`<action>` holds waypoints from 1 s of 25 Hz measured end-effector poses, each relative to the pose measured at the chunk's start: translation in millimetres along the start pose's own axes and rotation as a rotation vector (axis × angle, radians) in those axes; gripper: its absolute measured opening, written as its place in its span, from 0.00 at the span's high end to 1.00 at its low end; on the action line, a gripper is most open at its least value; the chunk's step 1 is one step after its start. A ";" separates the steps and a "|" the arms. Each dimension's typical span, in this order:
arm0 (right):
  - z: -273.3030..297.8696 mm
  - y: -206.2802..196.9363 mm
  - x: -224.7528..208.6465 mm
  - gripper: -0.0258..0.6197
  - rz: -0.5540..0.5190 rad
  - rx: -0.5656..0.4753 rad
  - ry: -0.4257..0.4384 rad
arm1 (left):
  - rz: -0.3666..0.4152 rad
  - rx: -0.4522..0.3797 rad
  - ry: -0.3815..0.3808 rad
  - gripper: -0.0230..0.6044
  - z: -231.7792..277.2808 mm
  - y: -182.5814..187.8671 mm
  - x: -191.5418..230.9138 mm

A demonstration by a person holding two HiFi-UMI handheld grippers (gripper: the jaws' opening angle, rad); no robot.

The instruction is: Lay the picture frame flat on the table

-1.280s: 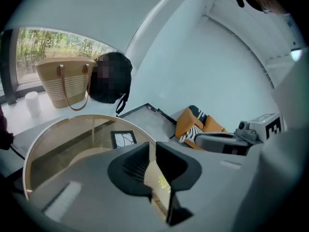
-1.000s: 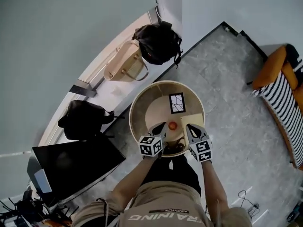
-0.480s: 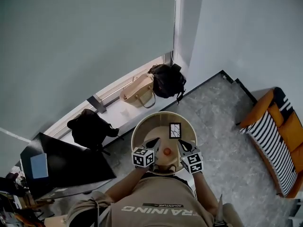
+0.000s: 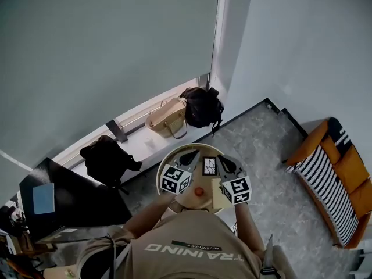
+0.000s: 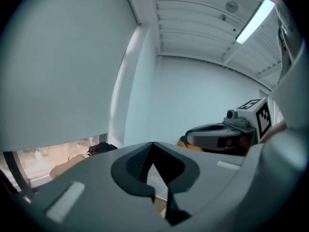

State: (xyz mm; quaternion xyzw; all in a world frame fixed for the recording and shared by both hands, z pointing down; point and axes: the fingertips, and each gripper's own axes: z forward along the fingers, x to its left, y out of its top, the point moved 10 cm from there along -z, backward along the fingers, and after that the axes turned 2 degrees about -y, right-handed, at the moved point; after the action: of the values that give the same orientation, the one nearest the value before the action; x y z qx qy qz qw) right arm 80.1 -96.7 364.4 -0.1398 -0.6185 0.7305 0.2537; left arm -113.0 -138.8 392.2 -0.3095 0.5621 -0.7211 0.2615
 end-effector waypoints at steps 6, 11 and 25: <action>-5.5 20.0 -6.5 0.95 0.012 -0.041 -0.015 | 0.000 -0.044 0.006 0.95 7.6 23.7 6.2; -10.3 22.2 -7.8 0.95 0.016 -0.067 -0.023 | -0.039 -0.033 0.025 0.95 8.2 17.6 11.1; -23.3 6.0 -1.0 0.95 0.033 -0.037 -0.010 | -0.024 -0.012 0.020 0.95 7.0 17.6 0.2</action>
State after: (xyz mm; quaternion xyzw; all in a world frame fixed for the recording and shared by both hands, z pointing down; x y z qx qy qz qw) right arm 91.8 -78.5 353.9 -0.1511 -0.6305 0.7239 0.2359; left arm -107.5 -147.5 376.4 -0.3105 0.5653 -0.7237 0.2455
